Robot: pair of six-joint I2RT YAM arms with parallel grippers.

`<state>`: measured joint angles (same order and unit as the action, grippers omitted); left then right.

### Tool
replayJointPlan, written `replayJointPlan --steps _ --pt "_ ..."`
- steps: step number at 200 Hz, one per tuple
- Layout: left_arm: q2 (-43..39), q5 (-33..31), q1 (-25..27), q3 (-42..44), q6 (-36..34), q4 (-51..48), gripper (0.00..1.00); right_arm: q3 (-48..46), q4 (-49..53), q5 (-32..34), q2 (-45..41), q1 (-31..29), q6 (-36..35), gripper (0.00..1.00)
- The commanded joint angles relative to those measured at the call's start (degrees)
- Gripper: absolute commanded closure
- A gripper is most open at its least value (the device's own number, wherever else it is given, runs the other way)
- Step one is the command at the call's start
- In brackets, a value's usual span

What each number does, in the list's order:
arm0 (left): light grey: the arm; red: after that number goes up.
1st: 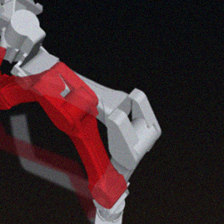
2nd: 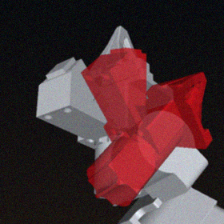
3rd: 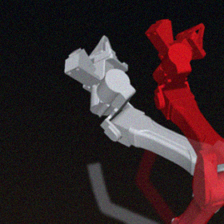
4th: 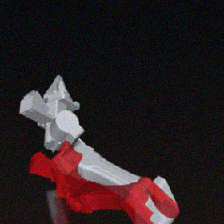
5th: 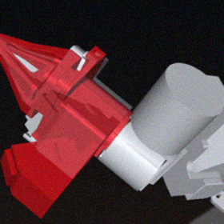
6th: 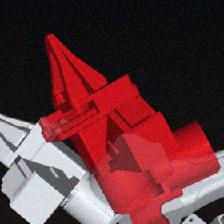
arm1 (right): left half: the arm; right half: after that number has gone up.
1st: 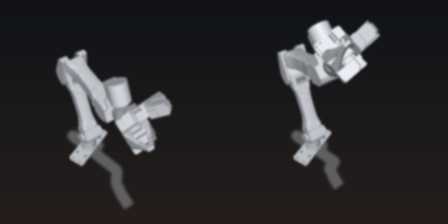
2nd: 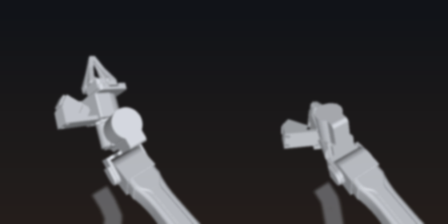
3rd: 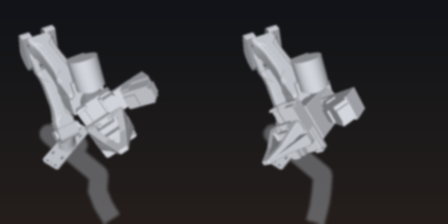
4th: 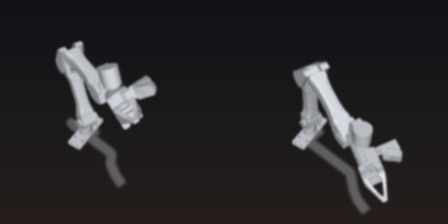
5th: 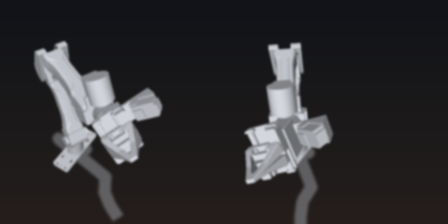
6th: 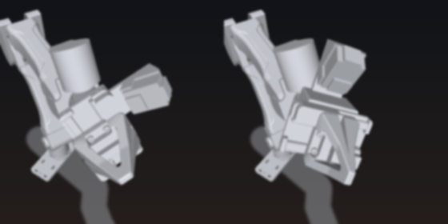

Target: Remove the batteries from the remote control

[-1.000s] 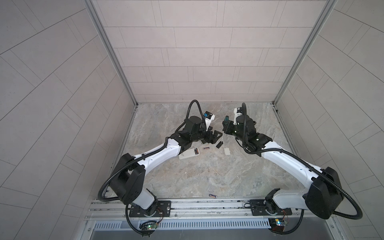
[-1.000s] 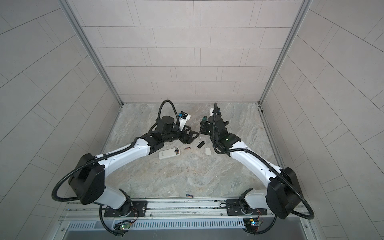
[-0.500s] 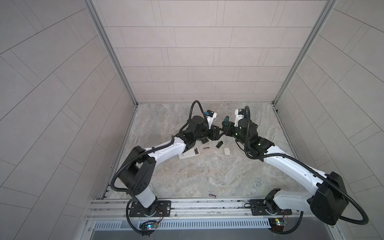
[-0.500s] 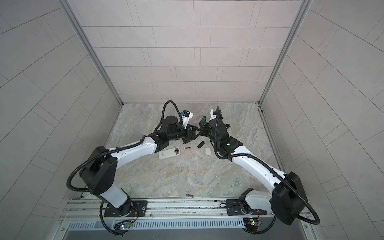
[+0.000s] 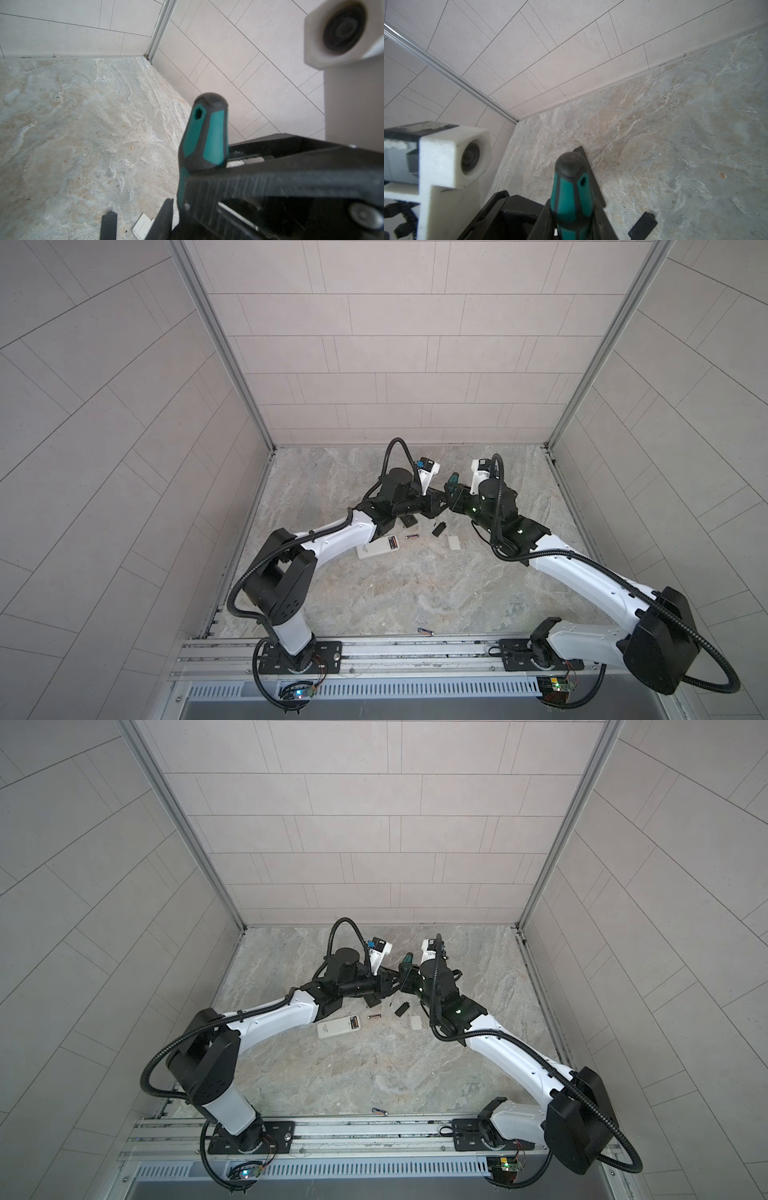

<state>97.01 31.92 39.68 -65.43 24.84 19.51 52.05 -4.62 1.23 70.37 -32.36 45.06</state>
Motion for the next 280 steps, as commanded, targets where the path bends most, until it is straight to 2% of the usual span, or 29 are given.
replayJointPlan --steps 1,16,35,59,97,136,168,194,280 --pt "0.3 1.3 0.2 -2.5 -2.0 0.3 0.82 1.0 0.3 -1.3 -1.2 -0.3 -0.5 0.83" --pt "-0.6 1.2 0.2 -3.0 -5.2 -2.2 0.88 1.9 2.6 -1.4 -1.6 -0.2 -1.8 0.77" --pt "-1.8 0.7 0.2 -3.5 -9.8 -5.5 0.90 2.8 4.8 -2.0 -1.9 0.6 -3.0 0.67" --pt "-2.8 -0.1 0.2 -5.3 -16.4 -10.4 0.95 4.3 8.3 -6.5 -1.7 3.6 -2.9 0.59" --pt "-4.1 -0.4 0.3 -7.2 -26.1 -17.0 0.95 7.7 12.6 -27.0 0.5 11.7 -2.8 0.52" --pt "-4.9 -2.1 0.8 -8.6 -32.4 -21.6 0.95 12.7 20.7 -34.9 2.2 12.9 -8.0 0.51" --pt "-5.2 -3.6 1.5 -9.4 -35.2 -22.7 0.96 15.9 28.3 -37.1 4.5 12.9 -11.0 0.50" --pt "-5.3 -4.6 2.1 -10.1 -37.3 -23.7 0.97 15.5 29.3 -38.0 5.0 12.9 -11.3 0.50" --pt "-5.6 -4.6 4.4 -11.8 -42.5 -28.1 0.97 15.8 30.9 -37.2 6.5 12.9 -11.9 0.70"
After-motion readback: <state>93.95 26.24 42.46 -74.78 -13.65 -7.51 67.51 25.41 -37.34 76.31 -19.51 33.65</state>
